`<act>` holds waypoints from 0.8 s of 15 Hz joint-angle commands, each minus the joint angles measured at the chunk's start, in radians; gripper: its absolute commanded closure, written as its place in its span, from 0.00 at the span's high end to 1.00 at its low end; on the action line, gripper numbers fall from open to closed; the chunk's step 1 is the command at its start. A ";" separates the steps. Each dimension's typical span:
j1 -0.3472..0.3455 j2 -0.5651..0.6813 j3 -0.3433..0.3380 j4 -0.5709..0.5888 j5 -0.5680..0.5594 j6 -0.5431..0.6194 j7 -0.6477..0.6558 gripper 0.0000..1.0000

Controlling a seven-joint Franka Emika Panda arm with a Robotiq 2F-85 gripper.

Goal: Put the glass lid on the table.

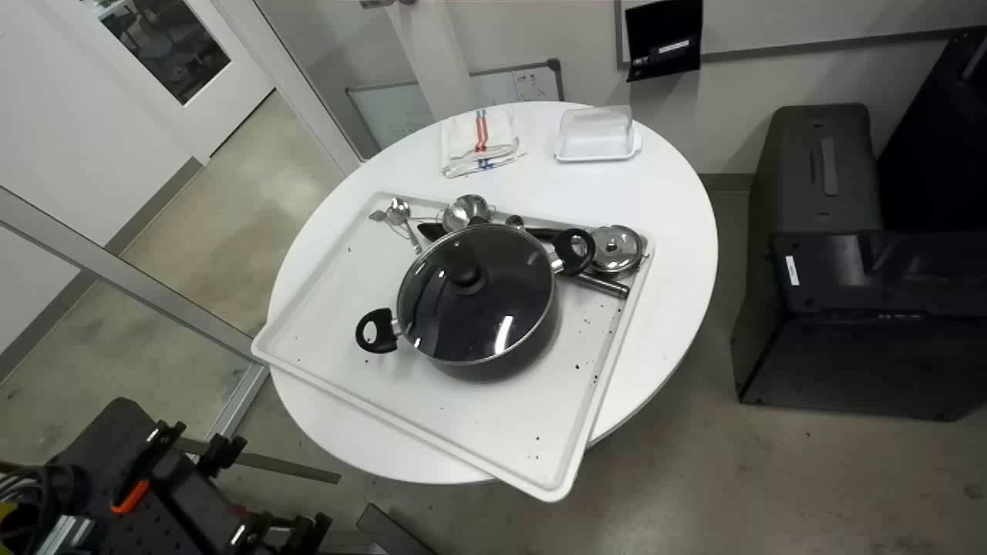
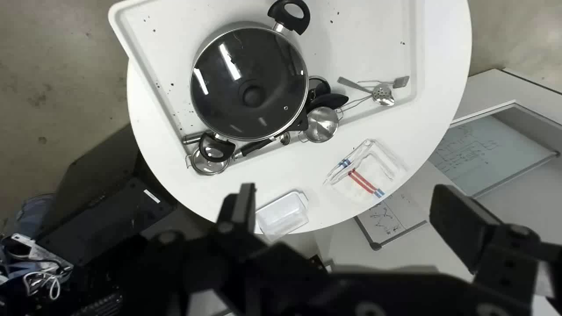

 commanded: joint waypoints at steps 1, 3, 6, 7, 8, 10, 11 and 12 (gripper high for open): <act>-0.027 0.005 0.020 0.003 0.014 -0.004 -0.012 1.00; -0.027 0.005 0.020 0.004 0.014 -0.004 -0.012 1.00; -0.027 0.005 0.020 0.003 0.014 -0.004 -0.012 1.00; -0.027 0.005 0.020 0.004 0.014 -0.004 -0.012 1.00; -0.027 0.005 0.020 0.004 0.014 -0.004 -0.012 1.00; -0.027 0.005 0.020 0.004 0.014 -0.004 -0.012 1.00; -0.027 0.005 0.020 0.004 0.014 -0.004 -0.012 1.00; -0.027 0.018 0.026 0.009 0.009 -0.004 -0.005 1.00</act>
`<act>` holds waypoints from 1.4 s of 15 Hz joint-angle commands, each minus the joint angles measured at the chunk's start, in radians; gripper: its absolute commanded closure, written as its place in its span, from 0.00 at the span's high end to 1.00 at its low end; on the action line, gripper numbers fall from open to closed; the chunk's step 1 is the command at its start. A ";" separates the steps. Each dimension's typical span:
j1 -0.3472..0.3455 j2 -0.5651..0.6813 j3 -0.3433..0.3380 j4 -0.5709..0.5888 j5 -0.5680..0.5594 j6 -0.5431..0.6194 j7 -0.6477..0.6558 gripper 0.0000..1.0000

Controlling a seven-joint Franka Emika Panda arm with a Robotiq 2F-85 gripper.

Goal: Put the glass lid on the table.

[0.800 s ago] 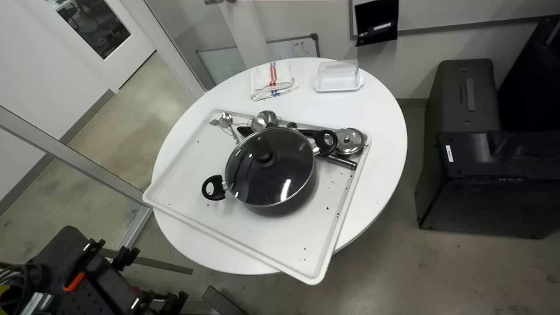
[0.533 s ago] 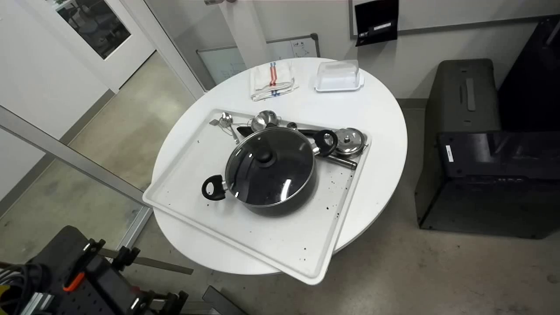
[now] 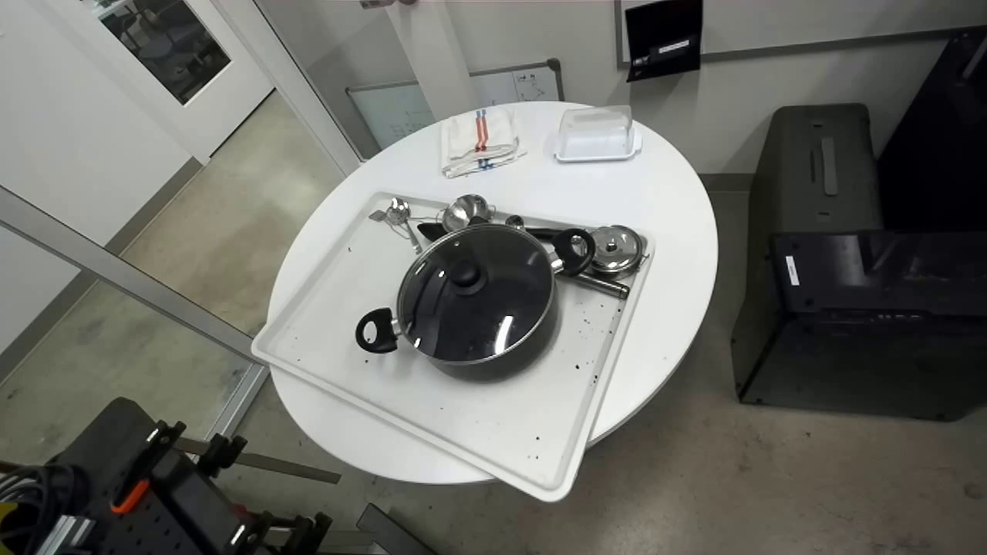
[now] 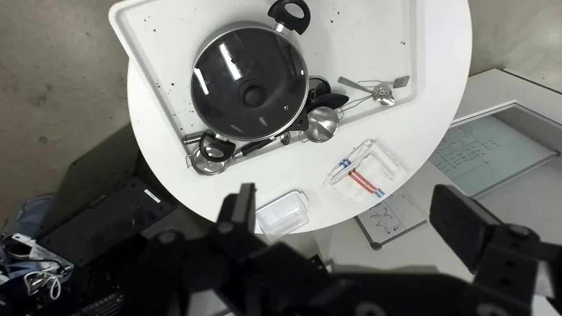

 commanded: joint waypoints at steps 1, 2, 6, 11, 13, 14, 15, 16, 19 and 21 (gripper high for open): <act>-0.027 0.029 0.031 0.012 0.004 -0.004 0.000 1.00; -0.029 0.049 0.040 0.018 -0.002 -0.001 0.009 1.00; -0.034 0.144 0.081 0.033 -0.031 0.015 0.042 1.00; -0.037 0.300 0.131 0.046 -0.099 0.083 0.111 1.00; -0.037 0.366 0.145 0.047 -0.136 0.126 0.144 1.00; -0.036 0.399 0.149 0.051 -0.153 0.142 0.153 1.00; -0.035 0.433 0.151 0.056 -0.165 0.159 0.164 1.00; -0.034 0.467 0.152 0.062 -0.174 0.174 0.169 1.00; -0.031 0.575 0.152 0.095 -0.187 0.213 0.183 1.00; -0.029 0.644 0.150 0.120 -0.185 0.248 0.185 1.00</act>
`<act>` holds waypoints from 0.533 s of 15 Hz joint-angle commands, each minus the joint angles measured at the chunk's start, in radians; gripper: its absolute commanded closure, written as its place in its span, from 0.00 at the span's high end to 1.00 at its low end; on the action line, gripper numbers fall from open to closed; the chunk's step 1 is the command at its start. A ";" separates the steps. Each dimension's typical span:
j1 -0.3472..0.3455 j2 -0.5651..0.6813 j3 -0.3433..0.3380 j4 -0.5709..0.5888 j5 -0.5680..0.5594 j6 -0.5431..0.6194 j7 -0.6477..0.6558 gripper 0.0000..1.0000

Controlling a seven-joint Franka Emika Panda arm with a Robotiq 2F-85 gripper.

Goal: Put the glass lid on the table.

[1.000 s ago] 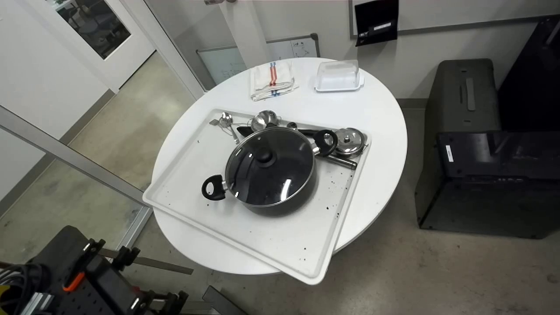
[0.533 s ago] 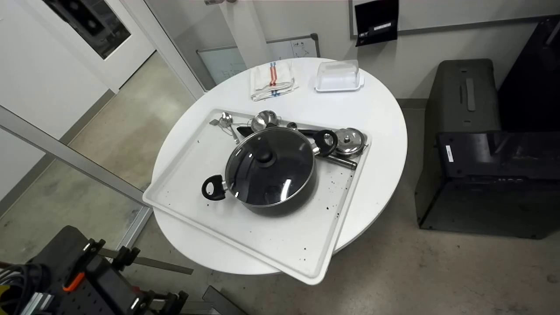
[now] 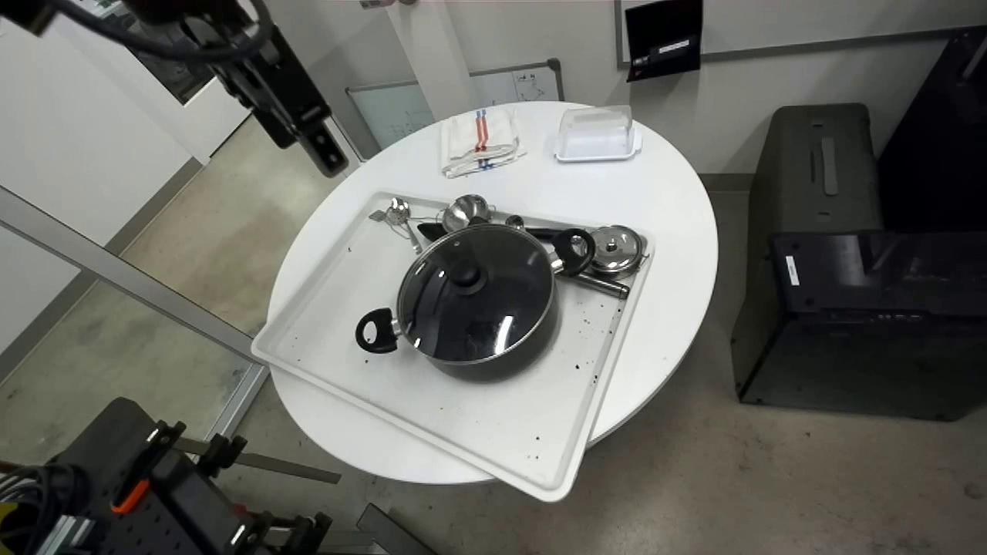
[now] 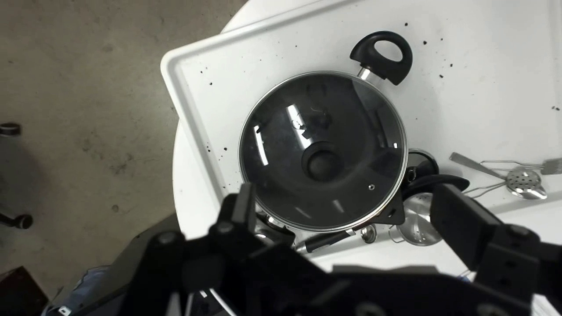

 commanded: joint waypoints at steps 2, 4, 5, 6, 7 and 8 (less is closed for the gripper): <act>-0.004 0.179 0.007 0.098 -0.020 0.072 0.026 1.00; -0.002 0.243 0.005 0.125 -0.024 0.110 0.025 1.00; 0.000 0.271 0.004 0.137 -0.026 0.126 0.026 1.00; 0.002 0.298 0.004 0.146 -0.028 0.147 0.025 1.00; 0.005 0.326 0.003 0.157 -0.034 0.165 0.027 1.00; 0.007 0.349 0.001 0.169 -0.038 0.177 0.030 1.00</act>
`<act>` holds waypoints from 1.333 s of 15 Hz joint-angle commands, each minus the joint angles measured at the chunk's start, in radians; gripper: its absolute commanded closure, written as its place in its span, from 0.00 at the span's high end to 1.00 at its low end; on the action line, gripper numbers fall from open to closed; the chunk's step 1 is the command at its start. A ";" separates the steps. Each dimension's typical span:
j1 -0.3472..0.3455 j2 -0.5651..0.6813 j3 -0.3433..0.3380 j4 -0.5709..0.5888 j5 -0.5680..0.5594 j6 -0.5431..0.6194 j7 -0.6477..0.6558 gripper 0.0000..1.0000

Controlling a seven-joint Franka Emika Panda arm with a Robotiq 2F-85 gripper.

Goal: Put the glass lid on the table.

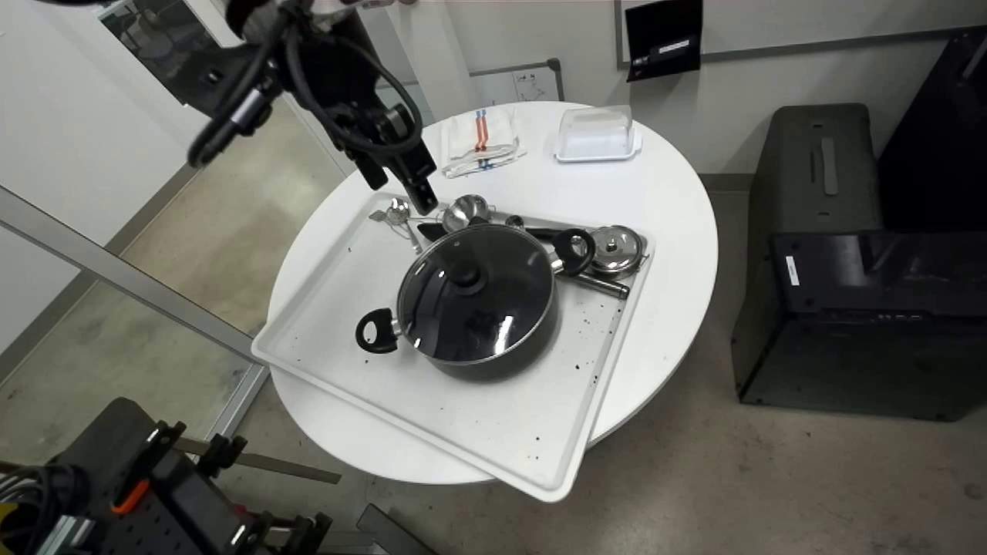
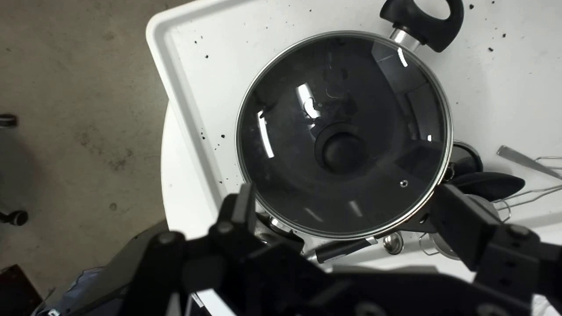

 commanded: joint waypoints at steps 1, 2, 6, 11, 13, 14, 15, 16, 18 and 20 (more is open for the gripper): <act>0.011 0.114 0.000 0.073 -0.040 0.046 0.032 1.00; 0.014 0.136 -0.001 0.083 -0.046 0.050 0.034 1.00; 0.028 0.234 -0.002 0.129 -0.057 0.069 0.042 1.00; 0.049 0.335 0.004 0.192 -0.049 0.067 0.048 1.00; 0.056 0.365 0.006 0.209 -0.046 0.070 0.051 1.00; 0.059 0.379 0.006 0.216 -0.046 0.069 0.051 1.00; 0.063 0.391 0.006 0.221 -0.047 0.071 0.052 1.00; 0.064 0.402 0.006 0.226 -0.046 0.071 0.050 1.00; 0.064 0.422 0.005 0.233 -0.044 0.072 0.048 1.00; 0.061 0.440 0.005 0.241 -0.040 0.074 0.045 1.00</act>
